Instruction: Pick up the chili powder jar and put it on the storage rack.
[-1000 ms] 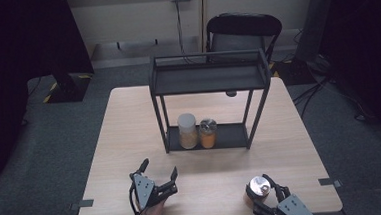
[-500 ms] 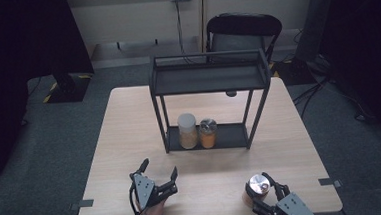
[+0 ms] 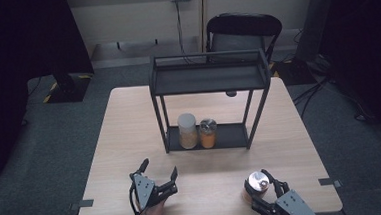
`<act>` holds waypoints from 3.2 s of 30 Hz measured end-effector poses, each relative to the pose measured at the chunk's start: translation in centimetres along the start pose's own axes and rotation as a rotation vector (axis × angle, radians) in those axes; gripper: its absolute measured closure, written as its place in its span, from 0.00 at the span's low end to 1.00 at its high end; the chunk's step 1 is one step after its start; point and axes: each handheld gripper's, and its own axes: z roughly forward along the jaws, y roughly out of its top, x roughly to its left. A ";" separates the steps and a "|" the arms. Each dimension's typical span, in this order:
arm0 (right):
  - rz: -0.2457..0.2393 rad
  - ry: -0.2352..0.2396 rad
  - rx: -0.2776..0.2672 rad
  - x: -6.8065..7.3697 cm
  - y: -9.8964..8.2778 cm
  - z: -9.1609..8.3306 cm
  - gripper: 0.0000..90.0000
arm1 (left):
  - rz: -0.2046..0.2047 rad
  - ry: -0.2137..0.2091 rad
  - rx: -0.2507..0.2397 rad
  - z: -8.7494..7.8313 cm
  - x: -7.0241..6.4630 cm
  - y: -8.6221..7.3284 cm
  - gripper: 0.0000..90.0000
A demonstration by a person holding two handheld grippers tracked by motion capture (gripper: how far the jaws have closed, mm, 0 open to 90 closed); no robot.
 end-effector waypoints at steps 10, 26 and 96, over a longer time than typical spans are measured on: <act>-0.004 -0.007 0.000 0.1 0.8 0.8 0.39 | 0.000 0.000 0.000 0.0 0.0 0.0 0.02; -0.006 -0.011 -0.004 0.0 1.7 2.1 0.39 | -0.001 0.000 0.000 0.0 0.0 0.0 0.02; -0.018 0.001 -0.010 -0.6 4.2 8.9 0.39 | -0.004 0.002 -0.005 0.0 0.0 -0.1 0.02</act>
